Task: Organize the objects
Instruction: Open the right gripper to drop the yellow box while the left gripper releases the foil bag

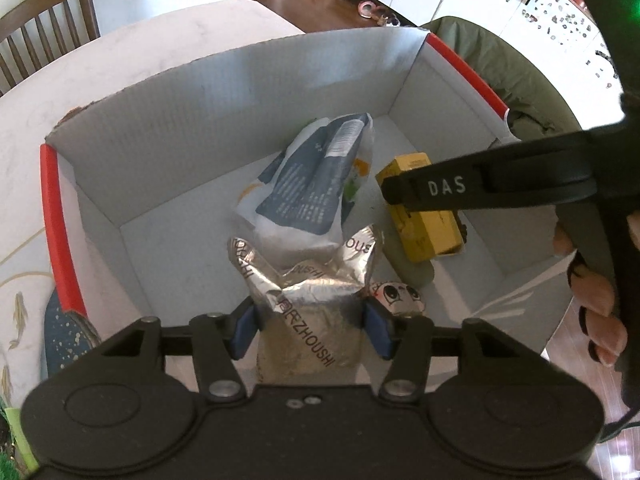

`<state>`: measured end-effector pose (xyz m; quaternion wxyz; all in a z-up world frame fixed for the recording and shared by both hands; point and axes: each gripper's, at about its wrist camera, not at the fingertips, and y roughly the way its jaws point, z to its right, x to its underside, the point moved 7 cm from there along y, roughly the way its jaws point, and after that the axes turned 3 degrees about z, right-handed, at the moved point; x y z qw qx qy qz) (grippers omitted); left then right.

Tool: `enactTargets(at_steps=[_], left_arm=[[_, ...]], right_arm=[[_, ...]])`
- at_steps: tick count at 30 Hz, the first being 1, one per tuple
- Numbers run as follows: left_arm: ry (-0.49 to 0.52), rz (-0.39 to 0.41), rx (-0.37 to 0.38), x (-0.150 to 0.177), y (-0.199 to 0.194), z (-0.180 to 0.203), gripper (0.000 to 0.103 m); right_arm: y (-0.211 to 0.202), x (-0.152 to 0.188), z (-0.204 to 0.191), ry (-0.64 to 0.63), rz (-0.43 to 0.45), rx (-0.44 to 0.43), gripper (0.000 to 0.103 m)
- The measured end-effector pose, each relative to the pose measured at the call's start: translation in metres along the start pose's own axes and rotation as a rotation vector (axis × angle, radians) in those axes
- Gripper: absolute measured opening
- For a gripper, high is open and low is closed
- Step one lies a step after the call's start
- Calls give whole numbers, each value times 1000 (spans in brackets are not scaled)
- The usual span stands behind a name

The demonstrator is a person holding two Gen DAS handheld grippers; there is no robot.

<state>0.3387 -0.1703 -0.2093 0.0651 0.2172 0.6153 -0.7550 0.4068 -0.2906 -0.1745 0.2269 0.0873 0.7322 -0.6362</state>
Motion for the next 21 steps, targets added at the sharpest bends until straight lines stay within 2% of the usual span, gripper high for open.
enactTargets(at_steps=[3,14,15,17,19,21], left_arm=[[6,14,-14,1,-5,1,63],[-9,95,15,6,-35,-4,69],[-7,105,16,3,-37,-1,74],[-8,128,4,3,-45,-2,78],[-12,150,8,2,-49,0,78],[-18,170,11,-1,-56,0,79]], right_arm=[[-7,0,0,-2,7,6,29],[-39,1,-3,-1,35,-24,30],[-43,1,-3,0,38,-30,30],[-51,2,-5,2,46,-42,34],[-60,4,-6,1,66,-48,43],[-69,6,-9,-2,82,-59,44]])
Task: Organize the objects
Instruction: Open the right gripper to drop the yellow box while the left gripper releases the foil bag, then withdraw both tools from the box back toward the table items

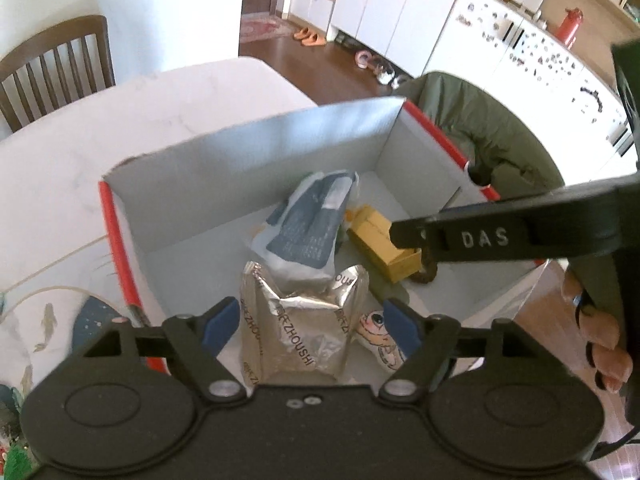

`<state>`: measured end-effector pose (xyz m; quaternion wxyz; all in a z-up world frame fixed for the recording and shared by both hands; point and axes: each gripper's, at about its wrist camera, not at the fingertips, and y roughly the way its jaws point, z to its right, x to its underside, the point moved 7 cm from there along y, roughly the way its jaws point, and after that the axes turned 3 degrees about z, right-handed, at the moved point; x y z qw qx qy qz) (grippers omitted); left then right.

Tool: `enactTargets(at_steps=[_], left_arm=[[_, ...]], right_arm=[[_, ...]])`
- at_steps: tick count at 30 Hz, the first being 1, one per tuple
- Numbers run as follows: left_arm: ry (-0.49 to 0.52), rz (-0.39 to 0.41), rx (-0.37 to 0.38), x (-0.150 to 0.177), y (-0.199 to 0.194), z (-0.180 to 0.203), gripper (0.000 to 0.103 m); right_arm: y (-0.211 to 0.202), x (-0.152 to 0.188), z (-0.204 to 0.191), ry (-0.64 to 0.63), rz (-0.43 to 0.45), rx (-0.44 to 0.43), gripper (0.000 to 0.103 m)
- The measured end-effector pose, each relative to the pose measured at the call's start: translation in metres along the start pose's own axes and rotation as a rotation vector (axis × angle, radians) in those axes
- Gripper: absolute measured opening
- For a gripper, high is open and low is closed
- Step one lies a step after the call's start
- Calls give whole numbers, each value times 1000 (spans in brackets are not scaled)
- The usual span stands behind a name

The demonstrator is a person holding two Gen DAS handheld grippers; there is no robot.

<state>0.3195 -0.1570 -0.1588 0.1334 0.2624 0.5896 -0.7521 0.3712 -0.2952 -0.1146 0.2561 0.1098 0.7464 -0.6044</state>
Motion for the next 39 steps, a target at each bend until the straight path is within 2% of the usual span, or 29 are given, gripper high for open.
enactTargets(at_steps=[9,13,16,22,30,33,39], left_arm=[[-12,85,14,-4,-38,-5,86],[-24,125,20,-3,-60,-13,93],[-34,154,12,-1,-75,-23,96],[-77,195,-8,4,-106,-50,102],[-101,239,-39,14,-140,-86,102],[-106,255,-54,19,-150,-100,102],[-118,292,-106,29,-167,-132,103]], right_arm=[[-39,7,-15,12,66,-47,50],[-55,8,-26,12,95,-63,51],[-68,8,-36,6,123,-77,62],[-88,11,-67,-39,166,-115,72],[-106,16,-115,-89,225,-169,76],[-110,18,-135,-119,248,-191,82],[-111,24,-170,-169,246,-227,84]])
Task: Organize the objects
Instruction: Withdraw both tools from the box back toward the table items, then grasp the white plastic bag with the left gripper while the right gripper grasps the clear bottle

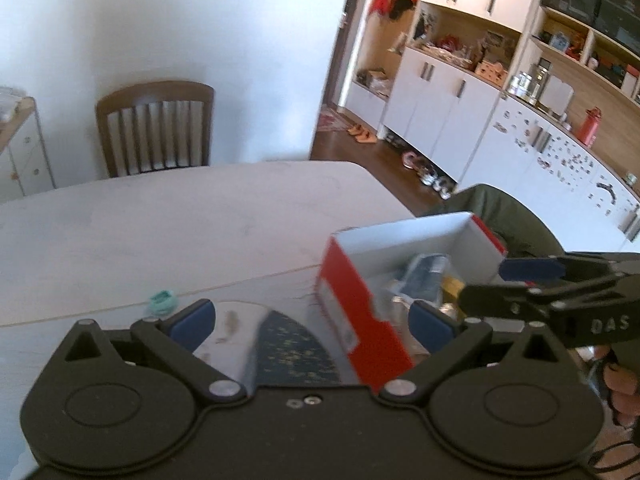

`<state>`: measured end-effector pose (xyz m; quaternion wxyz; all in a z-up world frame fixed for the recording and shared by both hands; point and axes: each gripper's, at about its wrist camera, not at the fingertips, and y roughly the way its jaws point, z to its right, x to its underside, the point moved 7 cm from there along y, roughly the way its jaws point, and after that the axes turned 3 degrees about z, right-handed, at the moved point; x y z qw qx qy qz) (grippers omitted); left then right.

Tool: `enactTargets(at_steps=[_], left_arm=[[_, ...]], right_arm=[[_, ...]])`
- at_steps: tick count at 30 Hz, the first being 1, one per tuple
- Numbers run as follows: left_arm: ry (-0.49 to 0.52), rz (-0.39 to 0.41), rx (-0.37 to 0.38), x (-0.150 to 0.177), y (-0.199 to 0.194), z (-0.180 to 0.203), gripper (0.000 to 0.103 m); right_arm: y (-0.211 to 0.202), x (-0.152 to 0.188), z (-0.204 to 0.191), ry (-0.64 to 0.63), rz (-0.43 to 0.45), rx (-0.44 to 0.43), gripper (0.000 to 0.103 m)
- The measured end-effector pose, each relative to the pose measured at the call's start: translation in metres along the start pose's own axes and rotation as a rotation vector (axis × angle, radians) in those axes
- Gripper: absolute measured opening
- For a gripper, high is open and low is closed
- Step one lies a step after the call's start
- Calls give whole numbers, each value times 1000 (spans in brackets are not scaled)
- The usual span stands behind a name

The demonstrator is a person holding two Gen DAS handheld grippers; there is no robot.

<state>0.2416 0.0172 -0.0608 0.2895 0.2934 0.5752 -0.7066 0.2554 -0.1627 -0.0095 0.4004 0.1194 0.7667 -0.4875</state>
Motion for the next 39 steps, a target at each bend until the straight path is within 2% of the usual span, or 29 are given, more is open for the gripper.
enactTargets(at_steps=[9,14,17,25,30,39], left_arm=[[-43,28,-54,7,-14,-55,103],[-66,-4,-68,15,-16,-91,103],[-70,-6,-114,20,-17,-115,103],[-105,-55,-171,43,-5,-174,103],[-92,-118,-168,65,14,-195,102],[-81,-182,-123,94,41,-203,102]], right_arm=[[19,4,-48,-34,-32,-34,84],[31,4,-75,-64,-51,-64,84],[40,5,-89,-80,-62,-65,84],[71,5,-123,-96,-105,-93,84],[92,8,-138,-96,-155,-127,84],[134,26,-146,-111,-241,-109,84]])
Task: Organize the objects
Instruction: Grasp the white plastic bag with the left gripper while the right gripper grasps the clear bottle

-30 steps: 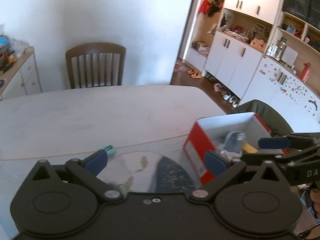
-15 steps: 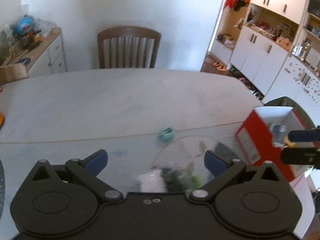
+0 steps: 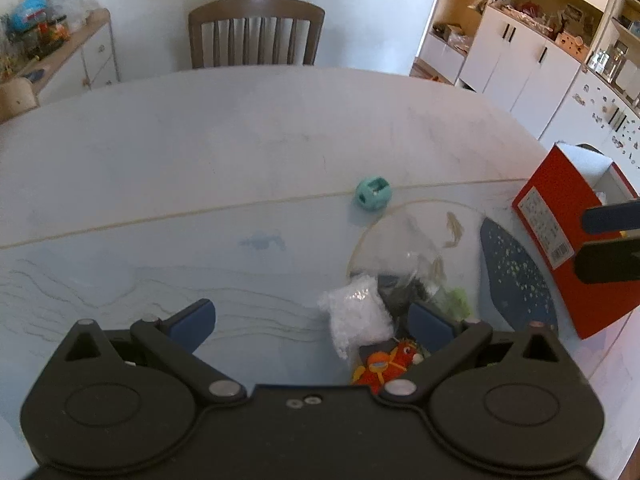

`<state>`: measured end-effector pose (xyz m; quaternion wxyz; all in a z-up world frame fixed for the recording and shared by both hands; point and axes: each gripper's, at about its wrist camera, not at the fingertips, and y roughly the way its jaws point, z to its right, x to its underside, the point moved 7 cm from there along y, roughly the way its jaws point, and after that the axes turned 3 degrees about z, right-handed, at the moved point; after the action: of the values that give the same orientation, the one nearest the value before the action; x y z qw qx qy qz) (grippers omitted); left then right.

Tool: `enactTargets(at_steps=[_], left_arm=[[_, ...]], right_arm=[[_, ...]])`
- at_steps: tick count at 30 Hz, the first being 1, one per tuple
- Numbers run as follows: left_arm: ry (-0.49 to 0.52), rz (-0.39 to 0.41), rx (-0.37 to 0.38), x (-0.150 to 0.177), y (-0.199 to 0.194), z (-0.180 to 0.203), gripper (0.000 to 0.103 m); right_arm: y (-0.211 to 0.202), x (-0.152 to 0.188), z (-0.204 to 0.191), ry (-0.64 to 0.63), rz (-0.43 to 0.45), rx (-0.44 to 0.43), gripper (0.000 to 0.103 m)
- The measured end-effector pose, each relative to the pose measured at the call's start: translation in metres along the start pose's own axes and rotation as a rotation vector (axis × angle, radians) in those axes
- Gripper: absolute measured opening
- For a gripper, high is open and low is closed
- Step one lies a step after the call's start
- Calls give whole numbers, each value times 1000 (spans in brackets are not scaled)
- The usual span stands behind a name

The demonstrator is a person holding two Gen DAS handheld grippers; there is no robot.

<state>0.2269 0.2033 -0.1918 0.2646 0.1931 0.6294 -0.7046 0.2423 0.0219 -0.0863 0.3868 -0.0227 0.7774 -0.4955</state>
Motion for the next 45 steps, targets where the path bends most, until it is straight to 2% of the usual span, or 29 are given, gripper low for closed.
enactTargets(at_steps=[2,7,14,17,23,25,31,34,38,40,45], left_arm=[[1,-2,14,2,6,2,102],[-2,-2,33,1,15,5,102],[-10,-11,47,4,29,10,98],[-24,-16,48,5,35,9,93],[-62,-24,62,6,43,8,79],[-61,-18,66,6,44,8,75],[-68,-14,102,6,39,12,56],[-62,-10,109,6,39,15,51],[-57,-13,114,5,39,18,47],[-48,-13,114,5,39,20,39],[-40,-9,126,4,37,24,32]], right_arm=[[10,1,0,7,-14,1,84],[39,6,-2,29,-63,10,72],[66,2,-10,67,-93,-18,66],[77,1,-13,74,-109,-14,65],[94,2,-18,105,-149,-23,49],[98,2,-16,117,-159,-24,40],[104,7,-9,137,-184,0,32],[101,7,-9,142,-182,-1,23],[99,9,-10,139,-178,3,21],[98,9,-10,138,-173,3,20],[89,6,-9,140,-148,7,17]])
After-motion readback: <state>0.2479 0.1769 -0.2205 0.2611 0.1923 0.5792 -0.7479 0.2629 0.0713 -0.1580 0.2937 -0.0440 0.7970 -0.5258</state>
